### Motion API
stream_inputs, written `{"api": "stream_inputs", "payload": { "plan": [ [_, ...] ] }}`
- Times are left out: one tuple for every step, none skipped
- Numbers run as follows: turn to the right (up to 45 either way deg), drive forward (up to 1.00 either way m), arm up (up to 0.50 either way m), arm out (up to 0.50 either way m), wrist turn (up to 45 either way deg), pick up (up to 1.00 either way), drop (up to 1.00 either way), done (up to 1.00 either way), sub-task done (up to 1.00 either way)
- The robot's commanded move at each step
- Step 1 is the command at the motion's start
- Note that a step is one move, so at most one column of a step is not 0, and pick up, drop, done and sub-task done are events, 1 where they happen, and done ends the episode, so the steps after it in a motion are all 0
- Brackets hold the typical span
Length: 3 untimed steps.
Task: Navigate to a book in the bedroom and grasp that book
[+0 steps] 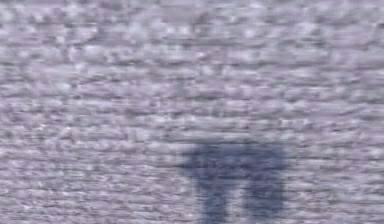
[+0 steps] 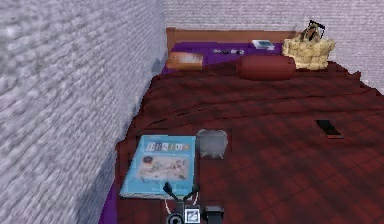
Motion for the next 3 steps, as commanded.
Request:
{"api": "stream_inputs", "payload": {
  "plan": [
    [0.0,0.00,0.00,0.00,0.0,1.00,0.00,0.00,0.00],
    [0.0,0.00,0.10,0.00,0.0,0.00,0.00,0.00,0.00],
    [0.0,0.00,0.00,0.00,0.0,0.00,0.00,1.00,0.00]
  ]
}}
